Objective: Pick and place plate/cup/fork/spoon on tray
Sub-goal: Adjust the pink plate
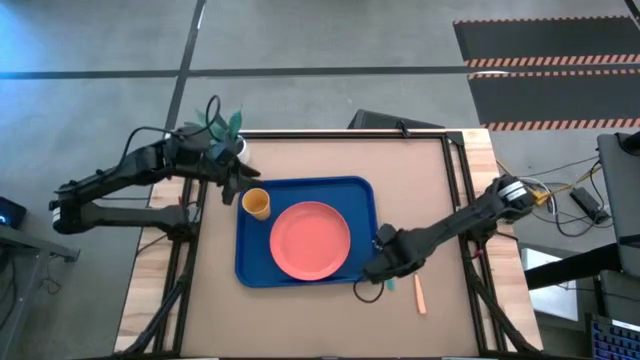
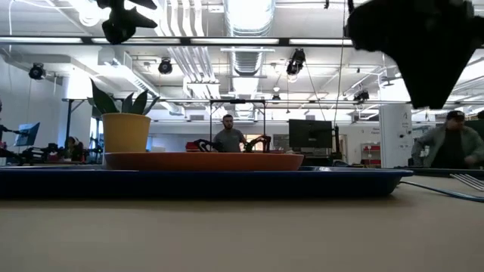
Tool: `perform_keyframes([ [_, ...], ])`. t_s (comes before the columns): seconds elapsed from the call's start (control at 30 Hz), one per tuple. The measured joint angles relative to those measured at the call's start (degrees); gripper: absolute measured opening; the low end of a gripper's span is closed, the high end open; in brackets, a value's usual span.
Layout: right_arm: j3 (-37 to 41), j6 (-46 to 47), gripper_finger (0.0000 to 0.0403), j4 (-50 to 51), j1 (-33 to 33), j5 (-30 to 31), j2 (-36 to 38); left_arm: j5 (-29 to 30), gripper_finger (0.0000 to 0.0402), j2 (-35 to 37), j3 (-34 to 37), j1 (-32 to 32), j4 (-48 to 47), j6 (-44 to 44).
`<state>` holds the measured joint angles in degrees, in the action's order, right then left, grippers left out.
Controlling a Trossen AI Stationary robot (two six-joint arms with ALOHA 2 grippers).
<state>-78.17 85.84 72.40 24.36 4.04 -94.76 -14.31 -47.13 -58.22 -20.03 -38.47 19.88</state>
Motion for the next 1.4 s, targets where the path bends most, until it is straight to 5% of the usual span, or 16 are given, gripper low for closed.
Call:
perform_keyframes([
  [0.33,1.3,-0.2,0.0152,-4.7,0.0,0.2,-6.3,-0.4,0.0149,2.0,-1.0,0.0,0.6,0.8],
  [0.7,16.1,5.4,0.0153,-17.9,0.0,0.3,4.8,-0.5,0.0149,6.9,-0.7,0.0,0.5,0.8],
  [1.0,20.1,4.4,0.0148,-27.1,-2.1,15.1,14.1,1.1,0.0149,7.0,-0.7,0.0,0.5,0.8],
  [1.4,12.5,-20.4,0.0012,-29.2,-14.8,12.3,7.3,1.1,0.0149,5.6,-0.9,0.0,2.0,0.7],
])
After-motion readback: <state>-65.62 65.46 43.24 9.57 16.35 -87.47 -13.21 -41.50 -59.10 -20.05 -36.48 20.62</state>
